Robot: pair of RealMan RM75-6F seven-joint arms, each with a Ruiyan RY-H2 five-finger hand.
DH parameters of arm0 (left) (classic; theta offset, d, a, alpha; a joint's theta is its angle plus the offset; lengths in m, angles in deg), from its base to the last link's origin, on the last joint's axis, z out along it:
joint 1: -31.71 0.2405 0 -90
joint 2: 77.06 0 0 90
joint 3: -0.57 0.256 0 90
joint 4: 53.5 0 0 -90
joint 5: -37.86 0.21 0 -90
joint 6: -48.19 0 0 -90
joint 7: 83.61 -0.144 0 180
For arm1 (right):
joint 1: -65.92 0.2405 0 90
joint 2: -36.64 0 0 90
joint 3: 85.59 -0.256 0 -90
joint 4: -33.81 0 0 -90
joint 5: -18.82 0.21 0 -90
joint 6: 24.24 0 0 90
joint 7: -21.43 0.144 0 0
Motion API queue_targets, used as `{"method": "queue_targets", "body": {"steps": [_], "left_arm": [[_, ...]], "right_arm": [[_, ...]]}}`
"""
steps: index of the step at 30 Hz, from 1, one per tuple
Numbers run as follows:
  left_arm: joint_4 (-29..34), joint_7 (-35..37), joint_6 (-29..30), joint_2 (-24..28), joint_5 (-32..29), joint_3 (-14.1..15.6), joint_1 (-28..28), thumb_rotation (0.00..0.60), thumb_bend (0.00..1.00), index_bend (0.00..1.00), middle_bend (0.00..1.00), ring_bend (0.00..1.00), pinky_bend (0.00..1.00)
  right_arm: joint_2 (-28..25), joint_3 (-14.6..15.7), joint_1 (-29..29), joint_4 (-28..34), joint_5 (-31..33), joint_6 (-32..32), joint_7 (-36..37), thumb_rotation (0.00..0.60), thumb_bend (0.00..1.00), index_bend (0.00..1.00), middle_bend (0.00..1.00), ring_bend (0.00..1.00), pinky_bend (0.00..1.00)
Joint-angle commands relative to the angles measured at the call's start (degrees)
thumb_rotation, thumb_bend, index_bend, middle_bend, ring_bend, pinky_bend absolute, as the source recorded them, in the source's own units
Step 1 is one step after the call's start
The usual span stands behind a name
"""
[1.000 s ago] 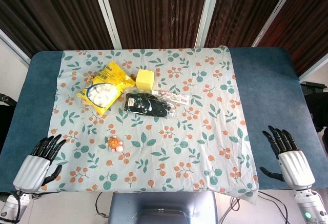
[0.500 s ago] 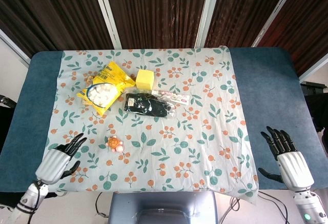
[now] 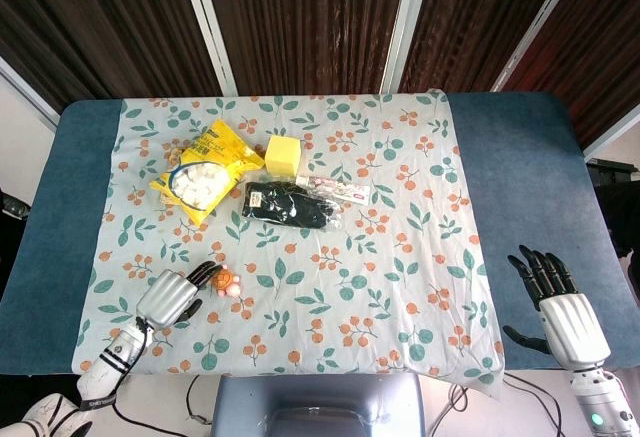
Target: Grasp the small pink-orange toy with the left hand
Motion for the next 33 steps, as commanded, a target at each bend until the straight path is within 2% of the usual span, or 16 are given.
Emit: {"method": "queue_targets", "body": {"steps": [1, 8, 17, 19, 24, 26, 29, 33], "left_arm": [[-3.02, -1.02, 0.86, -2.33, 0.22, 0.2, -0.91, 0.6, 0.42, 0.17, 0.18, 0.89, 1.0], [-6.57, -0.55, 2.43, -4.81, 0.76, 1.18, -1.74, 0.6, 0.42, 0.21, 0.2, 0.89, 1.0], [-9.5, 0.35, 2.56, -6.67, 0.25, 1.58, -2.66, 0.6, 0.43, 0.32, 0.31, 0.89, 1.0], [-10.36, 0.48, 2.8, -7.18, 0.2, 1.58, -2.86, 0.6, 0.45, 0.39, 0.38, 0.91, 1.0], [-15.82, 5.86, 6.82, -10.52, 1.42, 1.97, -3.64, 0.6, 0.45, 0.67, 0.69, 0.97, 1.0], [-18.27, 7.33, 8.67, -11.92, 1.63, 1.91, -3.65, 0.6, 0.46, 0.75, 0.77, 0.99, 1.0], [-22.17, 9.32, 11.44, -14.08, 1.8, 1.86, -3.54, 0.6, 0.47, 0.81, 0.86, 1.0, 1.0], [-26.15, 11.32, 13.69, -16.16, 1.45, 1.75, -3.5, 0.6, 0.47, 0.83, 0.9, 1.0, 1.0]], "right_arm": [[-0.22, 0.0, -0.06, 0.13, 0.05, 0.12, 0.2, 0.6, 0.14, 0.0, 0.0, 0.0, 0.0], [-0.73, 0.01, -0.41, 0.31, -0.07, 0.88, 0.72, 0.6, 0.14, 0.0, 0.0, 0.0, 0.0], [-0.98, 0.1, -0.48, 0.41, -0.09, 0.88, 0.96, 0.6, 0.14, 0.0, 0.0, 0.0, 0.0], [-1.0, 0.08, -0.48, 0.41, -0.04, 0.86, 0.99, 0.6, 0.14, 0.0, 0.0, 0.0, 0.0], [-1.01, -0.01, -0.5, 0.33, 0.14, 0.83, 0.95, 0.6, 0.14, 0.0, 0.0, 0.0, 0.0], [-1.04, 0.0, -0.53, 0.33, 0.1, 0.89, 0.97, 0.6, 0.14, 0.0, 0.0, 0.0, 0.0], [-1.13, -0.02, -0.59, 0.33, 0.12, 1.0, 1.06, 0.6, 0.14, 0.0, 0.0, 0.0, 0.0], [-1.2, -0.01, -0.59, 0.31, 0.07, 1.01, 1.17, 0.6, 0.14, 0.0, 0.0, 0.0, 0.0]]}}
